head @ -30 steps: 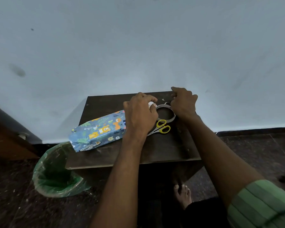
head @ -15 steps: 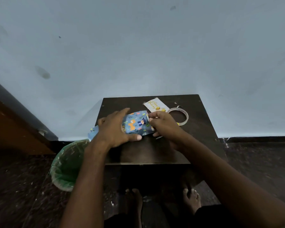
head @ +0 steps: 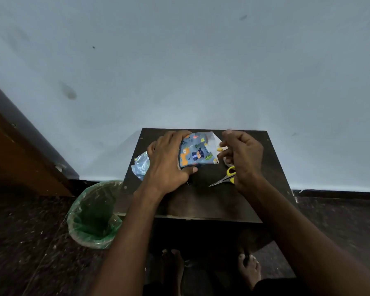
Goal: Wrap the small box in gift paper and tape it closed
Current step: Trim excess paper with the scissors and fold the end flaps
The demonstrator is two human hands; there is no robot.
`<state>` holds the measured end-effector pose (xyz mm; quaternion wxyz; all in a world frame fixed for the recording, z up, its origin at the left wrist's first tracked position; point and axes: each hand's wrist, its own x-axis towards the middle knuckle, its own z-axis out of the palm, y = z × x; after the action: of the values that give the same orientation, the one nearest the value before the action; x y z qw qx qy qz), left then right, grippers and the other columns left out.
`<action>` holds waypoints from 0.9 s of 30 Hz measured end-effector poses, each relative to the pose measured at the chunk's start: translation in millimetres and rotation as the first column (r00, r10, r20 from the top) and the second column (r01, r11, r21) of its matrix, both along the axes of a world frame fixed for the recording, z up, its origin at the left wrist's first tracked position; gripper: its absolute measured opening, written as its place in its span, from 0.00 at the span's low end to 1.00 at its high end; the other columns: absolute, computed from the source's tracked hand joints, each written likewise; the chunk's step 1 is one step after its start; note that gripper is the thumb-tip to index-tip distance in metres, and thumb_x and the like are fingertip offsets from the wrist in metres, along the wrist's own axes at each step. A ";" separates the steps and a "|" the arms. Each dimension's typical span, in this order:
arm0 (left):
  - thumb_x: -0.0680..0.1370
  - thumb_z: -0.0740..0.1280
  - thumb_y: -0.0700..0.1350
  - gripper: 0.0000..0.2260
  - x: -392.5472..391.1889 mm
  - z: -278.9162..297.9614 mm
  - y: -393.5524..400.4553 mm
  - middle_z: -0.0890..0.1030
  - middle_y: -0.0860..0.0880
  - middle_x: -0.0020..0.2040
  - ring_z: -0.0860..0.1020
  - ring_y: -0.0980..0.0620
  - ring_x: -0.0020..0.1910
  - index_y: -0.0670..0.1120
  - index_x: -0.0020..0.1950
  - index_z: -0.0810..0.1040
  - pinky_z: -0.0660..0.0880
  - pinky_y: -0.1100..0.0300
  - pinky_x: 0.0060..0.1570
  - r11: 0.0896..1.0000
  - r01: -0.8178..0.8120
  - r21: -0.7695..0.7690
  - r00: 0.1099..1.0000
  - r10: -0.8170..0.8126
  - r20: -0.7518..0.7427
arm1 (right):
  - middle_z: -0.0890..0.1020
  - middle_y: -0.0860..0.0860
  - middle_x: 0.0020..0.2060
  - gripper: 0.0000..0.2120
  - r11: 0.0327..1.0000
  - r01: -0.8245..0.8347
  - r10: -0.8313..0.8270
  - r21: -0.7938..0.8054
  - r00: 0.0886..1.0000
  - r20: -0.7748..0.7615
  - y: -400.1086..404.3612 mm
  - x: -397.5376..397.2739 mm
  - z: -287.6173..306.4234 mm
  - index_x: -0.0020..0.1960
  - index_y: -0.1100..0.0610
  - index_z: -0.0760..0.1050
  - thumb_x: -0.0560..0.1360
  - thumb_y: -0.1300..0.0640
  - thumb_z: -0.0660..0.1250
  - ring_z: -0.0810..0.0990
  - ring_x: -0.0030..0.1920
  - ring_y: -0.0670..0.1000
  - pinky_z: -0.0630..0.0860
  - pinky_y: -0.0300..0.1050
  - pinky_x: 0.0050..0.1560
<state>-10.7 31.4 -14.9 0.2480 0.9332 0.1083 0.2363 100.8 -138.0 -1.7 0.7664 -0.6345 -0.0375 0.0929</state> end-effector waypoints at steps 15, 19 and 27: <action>0.79 0.72 0.34 0.43 -27.0 -10.1 11.6 0.61 0.60 0.85 0.61 0.54 0.83 0.69 0.82 0.60 0.63 0.33 0.74 0.994 0.106 -0.042 0.994 -0.106 -0.018 | 0.86 0.65 0.47 0.12 0.952 -0.305 0.305 0.007 0.951 -0.054 11.8 -12.2 -4.7 0.42 0.60 0.86 0.81 0.57 0.69 0.83 0.47 0.58 0.79 0.56 0.54; 0.80 0.66 0.39 0.38 -24.9 -12.9 10.2 0.62 0.68 0.79 0.59 0.56 0.81 0.81 0.73 0.61 0.61 0.33 0.76 0.970 0.101 -0.222 0.994 -0.088 0.068 | 0.83 0.57 0.38 0.07 0.953 -0.303 0.304 -0.015 0.953 0.009 12.1 -12.7 -5.9 0.43 0.58 0.84 0.78 0.65 0.72 0.78 0.42 0.53 0.77 0.46 0.44; 0.83 0.58 0.55 0.20 -10.6 -20.3 -0.3 0.61 0.59 0.84 0.54 0.56 0.85 0.74 0.71 0.73 0.56 0.40 0.83 0.772 0.183 -0.609 0.979 -0.083 0.188 | 0.80 0.50 0.35 0.09 0.939 -0.343 0.343 0.017 0.939 -0.002 12.9 -14.9 -7.7 0.56 0.59 0.83 0.78 0.69 0.73 0.85 0.42 0.48 0.85 0.43 0.44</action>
<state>-21.3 31.2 -35.2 0.5657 0.7836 0.0948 0.2387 86.0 -125.1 -9.4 0.7437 -0.6118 -0.1466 0.2262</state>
